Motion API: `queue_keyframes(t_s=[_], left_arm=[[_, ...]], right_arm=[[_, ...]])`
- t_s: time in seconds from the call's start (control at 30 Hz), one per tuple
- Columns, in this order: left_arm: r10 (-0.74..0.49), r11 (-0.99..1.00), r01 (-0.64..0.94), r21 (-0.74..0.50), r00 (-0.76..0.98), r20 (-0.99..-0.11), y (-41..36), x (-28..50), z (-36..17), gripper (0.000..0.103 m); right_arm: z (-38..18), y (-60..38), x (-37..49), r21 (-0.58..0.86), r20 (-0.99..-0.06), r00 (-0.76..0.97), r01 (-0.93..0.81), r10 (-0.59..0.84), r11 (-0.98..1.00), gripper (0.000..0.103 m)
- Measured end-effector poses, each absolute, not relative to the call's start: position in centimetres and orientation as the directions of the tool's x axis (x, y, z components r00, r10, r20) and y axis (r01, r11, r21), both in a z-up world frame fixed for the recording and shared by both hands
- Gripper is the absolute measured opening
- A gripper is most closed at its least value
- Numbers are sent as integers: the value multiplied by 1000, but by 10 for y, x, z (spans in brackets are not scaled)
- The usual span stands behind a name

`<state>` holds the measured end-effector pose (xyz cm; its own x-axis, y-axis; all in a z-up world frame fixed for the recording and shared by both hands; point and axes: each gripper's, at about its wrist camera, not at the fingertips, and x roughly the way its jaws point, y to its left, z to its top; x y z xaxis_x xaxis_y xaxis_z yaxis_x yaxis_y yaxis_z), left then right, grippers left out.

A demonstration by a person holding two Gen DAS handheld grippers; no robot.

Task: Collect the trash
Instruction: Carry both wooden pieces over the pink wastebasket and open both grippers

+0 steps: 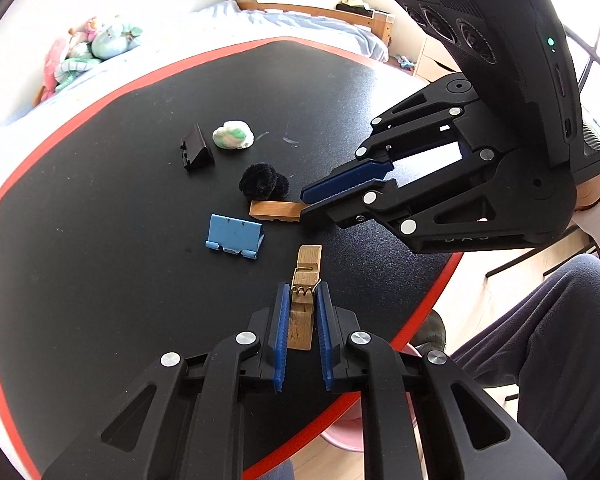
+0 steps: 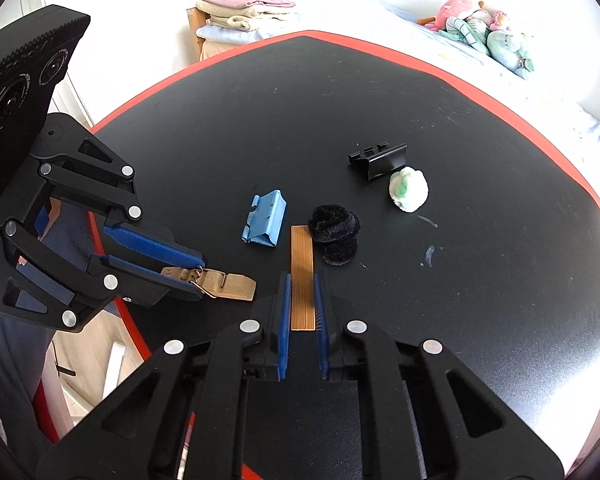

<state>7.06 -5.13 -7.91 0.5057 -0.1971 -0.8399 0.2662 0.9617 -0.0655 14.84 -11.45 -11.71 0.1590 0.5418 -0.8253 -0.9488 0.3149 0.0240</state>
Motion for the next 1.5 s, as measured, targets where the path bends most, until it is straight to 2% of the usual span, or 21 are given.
queue_keyframes(t_s=[0.4,0.77,1.1,1.5], left_arm=[[-216,956,288,-61,545,-810,-52,58,-48,13],[-259,942,328,-78,554,-791,-63,31,-27,13],[-295,927,359,-107,522,-800,-80,4,-35,13],[-325,911,388,-139,468,-822,-93,-19,-54,13]], right_arm=[[-79,-140,131,39,-793,221,-912,568,409,11],[-48,-189,80,76,-751,290,-855,594,513,11],[-58,-224,24,92,-754,334,-799,566,594,11],[-87,-241,-15,152,-780,294,-767,552,624,11]])
